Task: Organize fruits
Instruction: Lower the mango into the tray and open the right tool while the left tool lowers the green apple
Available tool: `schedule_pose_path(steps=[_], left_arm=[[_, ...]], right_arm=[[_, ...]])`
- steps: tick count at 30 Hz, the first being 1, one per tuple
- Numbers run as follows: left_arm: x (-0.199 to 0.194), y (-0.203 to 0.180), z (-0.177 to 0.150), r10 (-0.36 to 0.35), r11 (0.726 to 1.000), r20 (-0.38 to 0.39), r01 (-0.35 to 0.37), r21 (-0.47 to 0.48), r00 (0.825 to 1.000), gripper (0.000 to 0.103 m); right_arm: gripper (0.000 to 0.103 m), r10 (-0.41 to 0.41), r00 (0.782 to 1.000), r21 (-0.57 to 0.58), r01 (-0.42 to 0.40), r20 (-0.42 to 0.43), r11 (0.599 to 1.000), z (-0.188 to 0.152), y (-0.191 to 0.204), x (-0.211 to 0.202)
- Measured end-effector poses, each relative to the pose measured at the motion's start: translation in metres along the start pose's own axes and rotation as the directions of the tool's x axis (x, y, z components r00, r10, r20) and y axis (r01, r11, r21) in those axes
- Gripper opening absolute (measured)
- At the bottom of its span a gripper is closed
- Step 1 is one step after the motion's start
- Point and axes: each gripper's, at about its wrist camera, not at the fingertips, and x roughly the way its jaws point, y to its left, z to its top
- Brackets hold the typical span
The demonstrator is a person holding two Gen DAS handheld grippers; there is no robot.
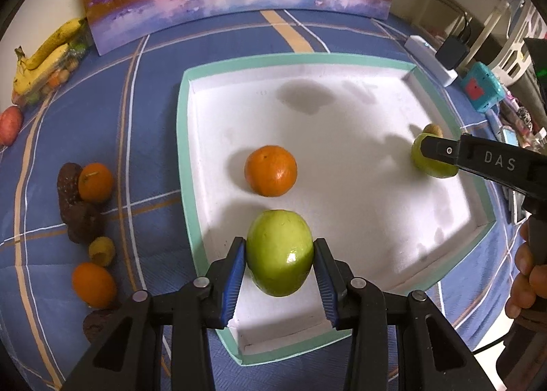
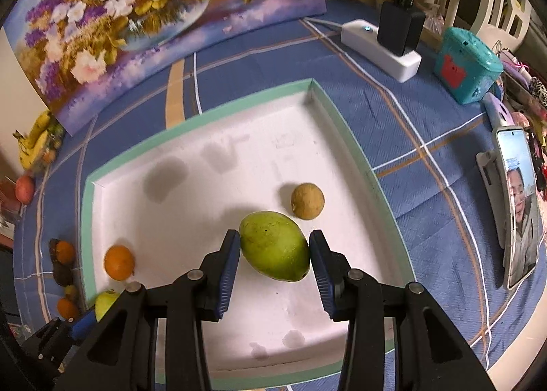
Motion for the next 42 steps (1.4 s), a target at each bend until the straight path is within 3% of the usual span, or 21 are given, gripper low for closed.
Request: schedule_pose_path(steps=[22,34,42], left_arm=[[0.001,0.005,0.002,-0.007,1.000,-0.010,0.007,-0.024,1.000,0.043],[-0.042,0.017,0.012,-0.038,0.998,0.104,0.042,-0.039,0.994,0.048],[-0.069,0.051,0.018,-0.028,0.989,0.184,0.055,-0.139,0.983,0.049]], right_arm=[[0.044,-0.011,1.000,-0.016,0.011,-0.015,1.000,-0.003,0.002,0.006],[0.045,-0.008,1.000,-0.012,0.008,0.014,1.000,0.002,0.002,-0.002],[0.045,0.006,0.995,-0.033,-0.003,0.095,0.999,0.006,0.010,-0.026]])
